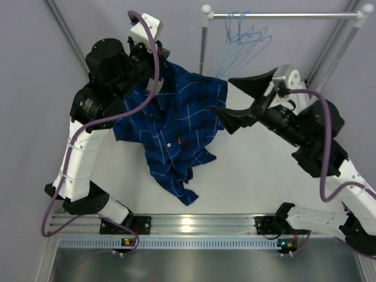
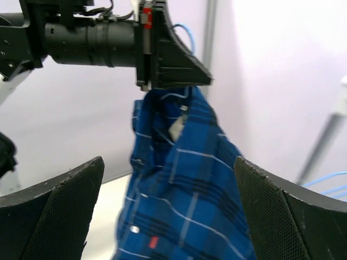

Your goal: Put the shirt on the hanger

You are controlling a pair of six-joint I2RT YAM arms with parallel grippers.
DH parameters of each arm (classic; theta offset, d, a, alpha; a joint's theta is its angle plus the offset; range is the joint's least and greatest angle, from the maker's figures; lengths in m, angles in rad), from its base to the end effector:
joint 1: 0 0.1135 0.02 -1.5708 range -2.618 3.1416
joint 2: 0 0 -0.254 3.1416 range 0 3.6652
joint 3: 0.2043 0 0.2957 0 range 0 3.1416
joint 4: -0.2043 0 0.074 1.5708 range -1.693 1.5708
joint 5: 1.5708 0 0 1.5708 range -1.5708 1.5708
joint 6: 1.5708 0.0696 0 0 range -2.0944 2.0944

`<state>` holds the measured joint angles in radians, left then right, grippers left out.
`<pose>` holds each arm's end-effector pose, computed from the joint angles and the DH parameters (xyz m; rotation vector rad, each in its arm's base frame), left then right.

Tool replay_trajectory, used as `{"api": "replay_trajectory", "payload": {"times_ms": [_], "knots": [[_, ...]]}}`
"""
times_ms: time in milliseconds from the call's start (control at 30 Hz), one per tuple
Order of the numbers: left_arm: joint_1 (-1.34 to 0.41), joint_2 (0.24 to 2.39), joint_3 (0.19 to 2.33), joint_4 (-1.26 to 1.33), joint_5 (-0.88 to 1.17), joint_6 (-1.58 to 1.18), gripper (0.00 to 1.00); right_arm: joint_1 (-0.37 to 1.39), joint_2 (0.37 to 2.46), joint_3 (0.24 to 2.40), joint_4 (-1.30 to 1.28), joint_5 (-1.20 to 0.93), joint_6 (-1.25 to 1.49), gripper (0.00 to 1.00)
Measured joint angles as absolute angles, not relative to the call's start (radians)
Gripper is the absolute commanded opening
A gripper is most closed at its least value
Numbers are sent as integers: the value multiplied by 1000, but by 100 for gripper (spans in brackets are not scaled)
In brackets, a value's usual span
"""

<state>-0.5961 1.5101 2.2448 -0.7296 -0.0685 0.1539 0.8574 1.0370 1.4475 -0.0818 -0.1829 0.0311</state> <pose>0.2697 -0.1772 0.6064 0.5255 1.4829 -0.2940 0.1652 0.2103 0.5487 -0.6676 1.1121 0.8794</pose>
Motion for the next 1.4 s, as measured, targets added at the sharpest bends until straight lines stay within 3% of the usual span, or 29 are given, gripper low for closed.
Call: {"api": "replay_trajectory", "payload": {"times_ms": [233, 433, 633, 833, 1033, 1233, 1400], "knots": [[-596, 1554, 2397, -752, -26, 156, 0, 854, 944, 1303, -87, -39, -71, 99], [-596, 1589, 2489, -762, -101, 157, 0, 860, 999, 1056, -48, -37, 69, 97], [-596, 1570, 2413, -759, -185, 134, 0, 1063, 1282, 960, 167, 70, 189, 100], [-595, 1560, 2409, -768, -199, 105, 0, 1143, 1717, 1163, 344, 255, 240, 99], [-595, 1505, 2410, -767, -200, 88, 0, 1141, 2064, 1658, 384, 369, 262, 99], [-594, 1459, 2424, -762, -229, 89, 0, 1136, 2041, 1676, 415, 445, 197, 99], [-594, 1458, 2426, -763, -254, 103, 0, 1125, 1832, 1275, 476, 538, 190, 99]]}}
